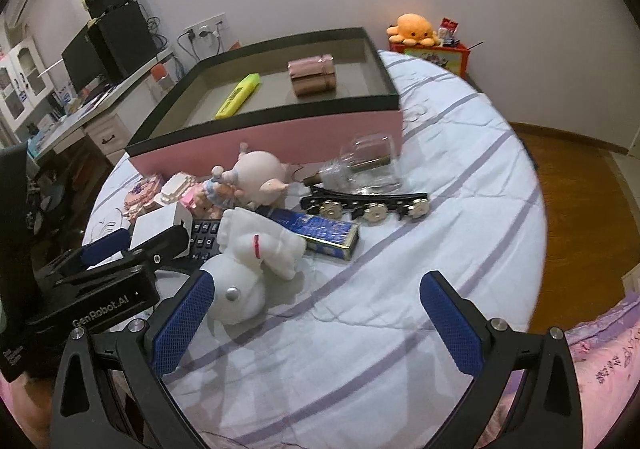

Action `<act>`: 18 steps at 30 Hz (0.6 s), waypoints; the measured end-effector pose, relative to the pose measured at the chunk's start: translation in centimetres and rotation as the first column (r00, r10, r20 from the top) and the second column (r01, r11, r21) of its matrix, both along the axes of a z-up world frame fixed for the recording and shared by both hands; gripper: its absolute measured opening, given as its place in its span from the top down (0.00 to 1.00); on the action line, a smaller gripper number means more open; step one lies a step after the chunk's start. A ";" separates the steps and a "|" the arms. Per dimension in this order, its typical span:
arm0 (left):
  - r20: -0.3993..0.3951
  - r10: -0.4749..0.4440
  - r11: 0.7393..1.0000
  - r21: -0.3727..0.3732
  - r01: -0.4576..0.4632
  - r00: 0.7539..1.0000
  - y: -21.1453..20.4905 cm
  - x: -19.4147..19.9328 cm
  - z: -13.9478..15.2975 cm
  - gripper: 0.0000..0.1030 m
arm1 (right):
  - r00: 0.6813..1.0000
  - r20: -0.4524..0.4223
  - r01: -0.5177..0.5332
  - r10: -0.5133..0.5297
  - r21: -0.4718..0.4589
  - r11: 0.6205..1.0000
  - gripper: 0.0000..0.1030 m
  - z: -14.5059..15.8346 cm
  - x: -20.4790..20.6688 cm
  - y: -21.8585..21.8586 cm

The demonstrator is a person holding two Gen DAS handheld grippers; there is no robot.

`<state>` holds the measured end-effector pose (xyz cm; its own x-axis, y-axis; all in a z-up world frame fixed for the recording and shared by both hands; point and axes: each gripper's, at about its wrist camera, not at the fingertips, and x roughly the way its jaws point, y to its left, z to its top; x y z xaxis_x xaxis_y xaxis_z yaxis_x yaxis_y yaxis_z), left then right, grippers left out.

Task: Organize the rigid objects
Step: 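Grasp the white charger with the left tool while the right tool grasps the white toy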

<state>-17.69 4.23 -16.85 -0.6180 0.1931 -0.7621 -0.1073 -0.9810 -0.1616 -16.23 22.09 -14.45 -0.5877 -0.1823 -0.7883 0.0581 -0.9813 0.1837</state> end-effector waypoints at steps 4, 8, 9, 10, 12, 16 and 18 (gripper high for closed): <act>-0.014 -0.015 1.000 0.008 0.015 1.000 -0.2 0.1 0.1 0.20 | 1.000 0.004 -0.004 0.005 -0.031 1.000 0.00 -0.3 -0.6 -0.5; -0.021 -0.032 0.999 0.018 0.032 0.999 -0.4 0.1 0.3 0.29 | 1.000 0.009 0.006 -0.005 -0.073 0.997 0.02 -0.5 -1.1 -0.9; -0.022 -0.034 0.999 0.022 0.034 0.999 -0.5 0.1 0.3 0.30 | 1.000 0.012 0.015 -0.014 -0.081 0.997 0.03 -0.6 -1.2 -0.9; -0.023 -0.037 0.999 0.024 0.037 0.999 -0.6 0.1 0.3 0.30 | 1.000 0.019 0.024 -0.023 -0.083 0.996 0.03 -0.7 -1.3 -0.9; -0.026 -0.041 0.999 0.024 0.042 0.999 -0.6 0.1 0.3 0.30 | 0.999 0.032 0.029 -0.026 -0.093 0.995 0.09 -1.0 -1.5 -0.9; -0.011 -0.037 0.999 0.000 0.037 0.999 -0.5 -0.7 0.0 0.25 | 0.999 0.043 0.026 -0.021 -0.121 0.992 0.20 -1.2 -1.6 -1.1; -0.015 -0.034 0.999 -0.005 0.034 0.999 -0.4 -0.9 0.0 0.26 | 0.998 0.049 0.034 -0.028 -0.133 0.991 0.22 -1.3 -1.7 -1.0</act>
<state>-18.57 3.87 -16.87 -0.6224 0.2106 -0.7539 -0.1432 -0.9775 -0.1549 -17.91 21.09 -15.75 -0.5575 -0.2699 -0.7851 0.0162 -0.9490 0.3147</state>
